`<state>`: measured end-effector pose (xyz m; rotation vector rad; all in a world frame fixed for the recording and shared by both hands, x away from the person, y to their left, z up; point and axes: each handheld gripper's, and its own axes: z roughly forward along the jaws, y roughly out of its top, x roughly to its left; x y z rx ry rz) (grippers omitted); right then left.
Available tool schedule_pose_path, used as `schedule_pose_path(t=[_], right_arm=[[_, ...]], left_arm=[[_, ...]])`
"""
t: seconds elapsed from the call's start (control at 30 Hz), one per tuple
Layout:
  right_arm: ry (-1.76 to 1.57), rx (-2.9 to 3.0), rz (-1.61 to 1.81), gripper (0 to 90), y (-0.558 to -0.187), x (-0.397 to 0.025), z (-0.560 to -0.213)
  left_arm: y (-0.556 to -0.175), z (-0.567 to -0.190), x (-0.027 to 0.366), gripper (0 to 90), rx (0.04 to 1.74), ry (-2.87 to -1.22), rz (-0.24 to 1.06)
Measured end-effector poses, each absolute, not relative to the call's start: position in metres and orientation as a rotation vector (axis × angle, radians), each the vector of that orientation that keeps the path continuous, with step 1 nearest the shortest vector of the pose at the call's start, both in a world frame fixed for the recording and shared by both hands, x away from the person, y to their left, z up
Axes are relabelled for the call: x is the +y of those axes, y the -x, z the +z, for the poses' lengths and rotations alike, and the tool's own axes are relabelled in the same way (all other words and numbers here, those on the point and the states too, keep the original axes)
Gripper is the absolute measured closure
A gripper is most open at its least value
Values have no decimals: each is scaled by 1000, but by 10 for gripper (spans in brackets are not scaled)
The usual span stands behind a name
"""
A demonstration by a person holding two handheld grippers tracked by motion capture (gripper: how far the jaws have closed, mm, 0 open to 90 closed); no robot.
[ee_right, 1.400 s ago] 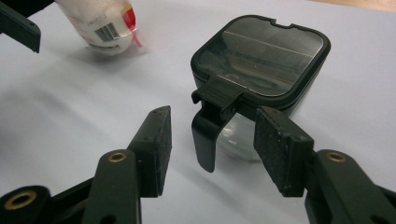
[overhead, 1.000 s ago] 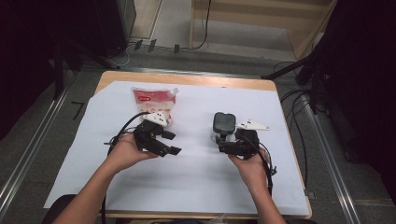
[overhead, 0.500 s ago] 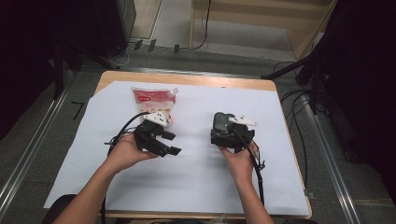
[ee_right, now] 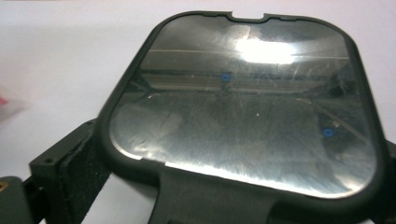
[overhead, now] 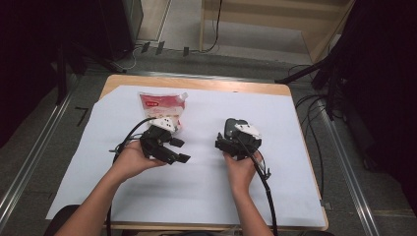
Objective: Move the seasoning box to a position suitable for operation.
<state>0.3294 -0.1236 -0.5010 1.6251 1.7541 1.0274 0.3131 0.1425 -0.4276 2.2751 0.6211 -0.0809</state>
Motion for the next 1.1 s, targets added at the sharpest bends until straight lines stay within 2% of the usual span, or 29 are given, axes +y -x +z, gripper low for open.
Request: schedule_pose_path(t=[0.33,0.43,0.7,0.77,1.1], right_arm=[[-1636,1684,1039,67,-334,-121,-511],[-1621,1672,1011,116,-333,-121,-510],[-1594,1722,1031,128,-333,-128,-509],[-1578,1717,1039,157,-331,-132,-506],[-1508,1853,1063,159,-327,-153,-496]], left_arm=[[-315,-429,143,346,622,-2272,-87],[-314,-429,143,347,624,-2269,-87],[-315,-429,145,346,635,-2269,-85],[-315,-429,145,347,642,-2265,-85],[-317,-430,145,347,641,-2269,-88]])
